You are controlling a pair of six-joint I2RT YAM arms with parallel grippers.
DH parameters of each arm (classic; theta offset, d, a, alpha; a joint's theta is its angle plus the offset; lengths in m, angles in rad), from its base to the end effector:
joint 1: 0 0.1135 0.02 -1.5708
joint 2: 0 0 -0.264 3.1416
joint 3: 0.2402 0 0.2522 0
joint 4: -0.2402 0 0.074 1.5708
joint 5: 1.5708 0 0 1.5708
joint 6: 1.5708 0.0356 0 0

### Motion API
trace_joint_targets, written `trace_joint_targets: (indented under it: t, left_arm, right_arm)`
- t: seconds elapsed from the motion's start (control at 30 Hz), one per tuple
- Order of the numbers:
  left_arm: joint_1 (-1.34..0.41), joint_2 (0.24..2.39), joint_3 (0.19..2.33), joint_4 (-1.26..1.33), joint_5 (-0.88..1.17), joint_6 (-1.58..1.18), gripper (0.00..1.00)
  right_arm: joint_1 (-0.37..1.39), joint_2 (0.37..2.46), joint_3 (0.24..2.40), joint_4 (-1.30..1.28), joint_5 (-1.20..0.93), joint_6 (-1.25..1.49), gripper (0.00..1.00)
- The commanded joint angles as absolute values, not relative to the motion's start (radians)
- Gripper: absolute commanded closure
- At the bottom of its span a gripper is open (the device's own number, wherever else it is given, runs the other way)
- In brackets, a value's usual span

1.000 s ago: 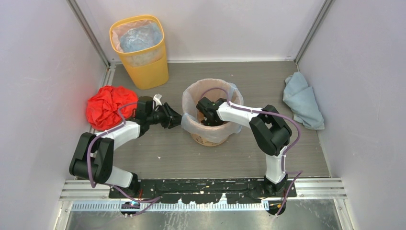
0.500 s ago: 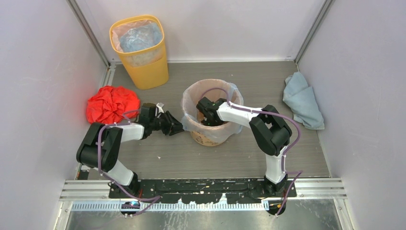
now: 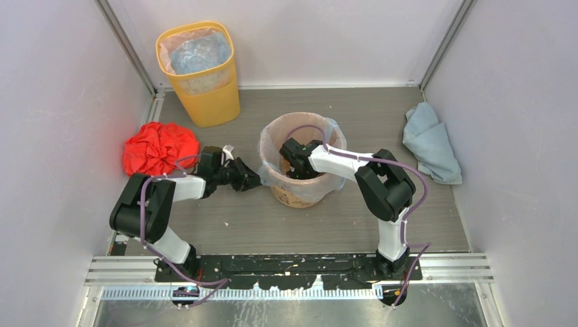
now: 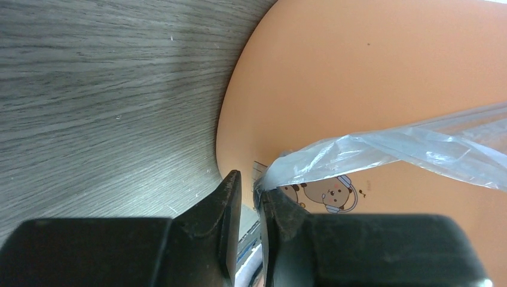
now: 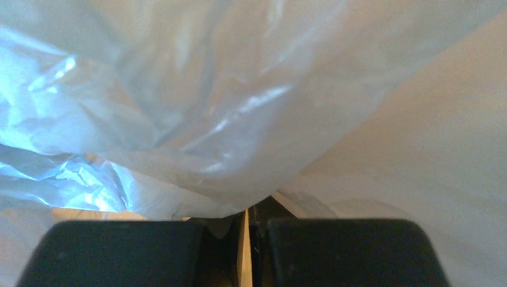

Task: Put the trash bags into the trash bin

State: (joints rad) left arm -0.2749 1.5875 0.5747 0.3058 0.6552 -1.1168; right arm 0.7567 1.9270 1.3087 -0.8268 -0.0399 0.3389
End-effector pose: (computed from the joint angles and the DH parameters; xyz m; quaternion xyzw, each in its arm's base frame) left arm 0.2662 -0.0976 0.1350 -0.2284 0.8398 -0.4784 0.1169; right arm 0.2609 0.2483 0.1591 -0.2082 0.9759 0.0497 0.0432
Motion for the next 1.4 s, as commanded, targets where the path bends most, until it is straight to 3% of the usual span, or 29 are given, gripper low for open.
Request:
trace_joint_targets:
  t: [0.0, 0.17, 0.37, 0.57, 0.67, 0.73, 0.9, 1.13, 1.37]
  left_arm:
    - [-0.278, 1.590, 0.562, 0.318, 0.665, -1.079, 0.79]
    - [-0.278, 1.550, 0.549, 0.298, 0.660, -1.058, 0.74]
    - [-0.278, 1.402, 0.595, 0.035, 0.576, -0.925, 0.72]
    - [-0.274, 1.324, 0.631, -0.102, 0.506, -0.865, 0.57]
    - [-0.266, 1.342, 0.647, -0.114, 0.511, -0.854, 0.55]
    - [-0.258, 1.353, 0.655, -0.110, 0.526, -0.855, 0.59]
    - [-0.248, 1.332, 0.686, -0.092, 0.554, -0.865, 0.99]
    - [-0.247, 1.292, 0.731, -0.106, 0.558, -0.862, 1.00]
    - [-0.247, 1.393, 0.716, 0.133, 0.690, -0.953, 0.92]
  right_arm:
    - [0.762, 1.937, 1.292, -0.817, -0.056, 0.346, 0.90]
    - [0.761, 1.936, 1.287, -0.816, -0.057, 0.345, 0.90]
    - [0.762, 1.930, 1.286, -0.819, -0.058, 0.344, 0.90]
    - [0.761, 1.936, 1.292, -0.819, -0.060, 0.345, 0.90]
    - [0.762, 1.934, 1.296, -0.823, -0.060, 0.344, 0.90]
    - [0.761, 1.930, 1.296, -0.825, -0.059, 0.342, 0.90]
    - [0.761, 1.925, 1.292, -0.827, -0.055, 0.339, 0.90]
    - [0.762, 1.930, 1.297, -0.828, -0.057, 0.339, 0.90]
    - [0.761, 1.938, 1.308, -0.834, -0.060, 0.338, 0.91]
